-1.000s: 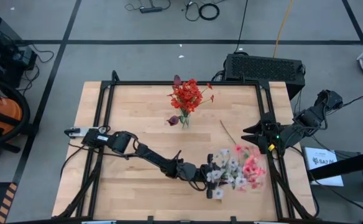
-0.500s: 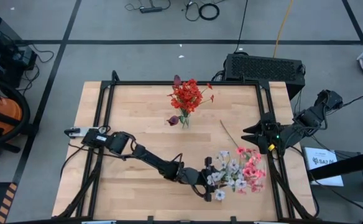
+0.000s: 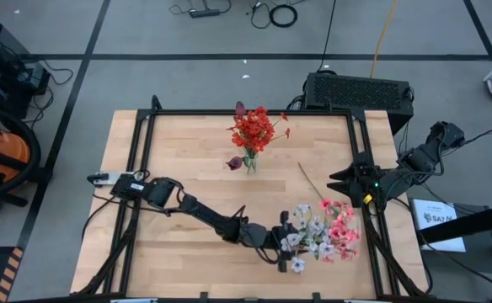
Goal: Sort flowers into vase by color
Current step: Adjust the purple vase, then put the white flower into the purple vase, then put the pink flower into the purple vase
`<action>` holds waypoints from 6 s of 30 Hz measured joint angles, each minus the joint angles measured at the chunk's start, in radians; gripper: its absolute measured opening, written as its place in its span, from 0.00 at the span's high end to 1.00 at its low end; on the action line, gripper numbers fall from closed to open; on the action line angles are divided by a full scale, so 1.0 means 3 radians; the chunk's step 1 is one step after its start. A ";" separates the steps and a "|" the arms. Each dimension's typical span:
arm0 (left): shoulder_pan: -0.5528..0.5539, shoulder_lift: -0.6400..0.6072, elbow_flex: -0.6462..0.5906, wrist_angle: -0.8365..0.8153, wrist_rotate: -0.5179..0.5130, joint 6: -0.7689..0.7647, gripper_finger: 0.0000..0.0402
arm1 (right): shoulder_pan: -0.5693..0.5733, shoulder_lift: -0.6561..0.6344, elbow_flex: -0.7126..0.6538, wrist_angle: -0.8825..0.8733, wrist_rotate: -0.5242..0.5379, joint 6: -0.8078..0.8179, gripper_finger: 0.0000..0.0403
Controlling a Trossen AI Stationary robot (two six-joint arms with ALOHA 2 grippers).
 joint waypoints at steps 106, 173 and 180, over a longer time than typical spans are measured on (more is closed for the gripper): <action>-0.0003 -0.3910 -0.3587 -0.2001 0.0172 -0.1287 0.48 | -0.0470 0.1493 -0.0027 -0.1718 -0.1422 0.1686 0.57; 0.0075 -0.3904 -0.3571 -0.1607 -0.0054 -0.1317 0.48 | -0.1219 0.2280 -0.0385 -0.0325 -0.2229 0.0907 0.96; 0.0075 -0.3904 -0.3454 -0.1577 -0.0055 -0.1313 0.48 | -0.1217 0.1579 0.0189 -0.1413 -0.1490 0.1157 0.99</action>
